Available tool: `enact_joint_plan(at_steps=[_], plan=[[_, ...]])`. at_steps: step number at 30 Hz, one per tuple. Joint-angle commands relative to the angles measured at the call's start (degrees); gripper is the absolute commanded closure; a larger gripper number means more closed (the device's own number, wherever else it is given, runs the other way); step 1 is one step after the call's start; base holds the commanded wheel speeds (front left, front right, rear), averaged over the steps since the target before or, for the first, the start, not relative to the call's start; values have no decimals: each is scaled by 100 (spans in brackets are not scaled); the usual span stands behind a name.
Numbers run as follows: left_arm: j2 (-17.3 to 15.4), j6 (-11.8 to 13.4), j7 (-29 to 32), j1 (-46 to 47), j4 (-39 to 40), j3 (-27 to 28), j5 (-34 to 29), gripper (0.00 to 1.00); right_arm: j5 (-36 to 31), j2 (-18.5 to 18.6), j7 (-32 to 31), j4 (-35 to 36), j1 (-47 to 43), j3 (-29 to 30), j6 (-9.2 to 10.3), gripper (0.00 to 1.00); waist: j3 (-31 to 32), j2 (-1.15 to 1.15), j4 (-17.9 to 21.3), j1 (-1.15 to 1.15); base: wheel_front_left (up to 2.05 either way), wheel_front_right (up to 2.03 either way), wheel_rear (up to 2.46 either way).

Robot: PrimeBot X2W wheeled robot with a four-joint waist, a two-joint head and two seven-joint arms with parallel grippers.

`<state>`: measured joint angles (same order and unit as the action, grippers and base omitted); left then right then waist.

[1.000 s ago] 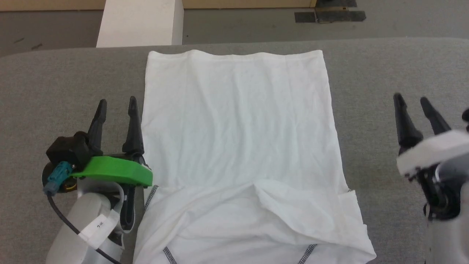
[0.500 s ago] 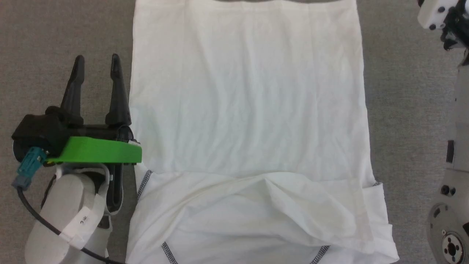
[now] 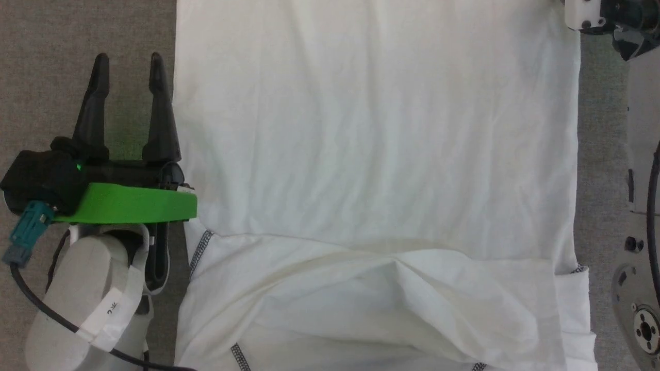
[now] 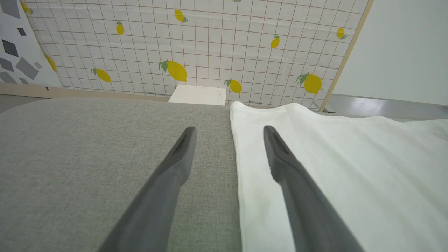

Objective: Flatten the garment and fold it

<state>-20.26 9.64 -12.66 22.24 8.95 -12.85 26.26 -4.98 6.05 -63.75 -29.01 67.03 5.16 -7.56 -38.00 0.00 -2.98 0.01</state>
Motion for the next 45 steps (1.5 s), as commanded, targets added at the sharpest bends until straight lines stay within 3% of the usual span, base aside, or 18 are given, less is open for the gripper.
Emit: enact_joint_plan(at_steps=[1, 3, 4, 5, 6, 9, 13, 15, 21, 26, 35, 36, 37, 41, 45], plan=[[-80, 32, 32, 105, 49, 22, -34, 0, 76, 29, -94, -45, 15, -135, 8, 0, -93, 0, -67, -1, 0, 0, 0], [-141, 30, 103, 177, 105, 29, -54, 0, 211, 90, -246, -69, -8, -269, 8, 0, -114, 0, -61, -1, 0, 0, 0], [-173, 21, 147, 231, 135, 36, -54, 0, 261, 127, -325, -75, -12, -321, 8, 52, -123, 0, -59, -1, 0, 0, 0], [-231, -5, 219, 329, 172, 43, -60, 0, 328, 178, -415, -66, -9, -384, 8, 81, -131, 0, -58, -1, 0, 0, 0], [-301, -40, 313, 462, 207, 48, -68, 0, 399, 219, -505, -38, 0, -412, 8, 100, -139, 0, -56, -1, 0, 0, 0], [-532, -190, 772, 1001, 270, 52, -25, 0, 514, 315, -650, 126, 65, -442, 8, 100, -163, 0, -44, -1, 0, 0, 0], [-768, -480, 1923, 2216, 68, -16, 310, 0, 637, 387, -652, 393, 186, -513, 8, 100, -214, 0, 1, -1, 0, 0, 0], [-822, -601, 2670, 2877, -270, -157, 491, 0, 695, 400, -668, 472, 214, -581, 8, 100, -232, 0, 38, -1, 0, 0, 0], [-720, -659, 5004, 4475, -1724, -772, 790, 0, 880, 403, -663, 625, 349, -863, 8, 100, -348, 0, 209, -1, 0, 0, 0], [-641, -484, 6468, 5098, -2637, -1138, 839, 0, 1003, 348, -641, 679, 456, -1059, 8, 100, -496, 0, 383, -1, 0, 0, 0], [-693, -110, 7309, 5094, -3165, -1324, 790, 0, 1192, 422, -579, 737, 483, -1281, 8, 100, -657, 0, 491, -1, 0, 0, 0], [-711, -84, 7379, 5053, -3173, -1314, 823, 67, 1211, 421, -568, 738, 491, -1296, 8, 100, -677, 0, 508, -1, 0, 0, 0], [-717, -56, 7378, 5027, -3161, -1278, 858, 100, 1227, 422, -558, 737, 497, -1311, 8, 100, -689, 0, 519, -1, 0, 0, 0], [-862, 43, 7104, 4976, -3009, -1101, 850, 100, 1308, 447, -451, 739, 550, -1354, 8, 100, -718, 0, 548, -1, 0, 0, 0], [-986, 186, 6333, 5095, -2869, -872, 646, 100, 1310, 500, -180, 724, 658, -1285, 8, 100, -668, 0, 538, -1, 0, 0, 0]])
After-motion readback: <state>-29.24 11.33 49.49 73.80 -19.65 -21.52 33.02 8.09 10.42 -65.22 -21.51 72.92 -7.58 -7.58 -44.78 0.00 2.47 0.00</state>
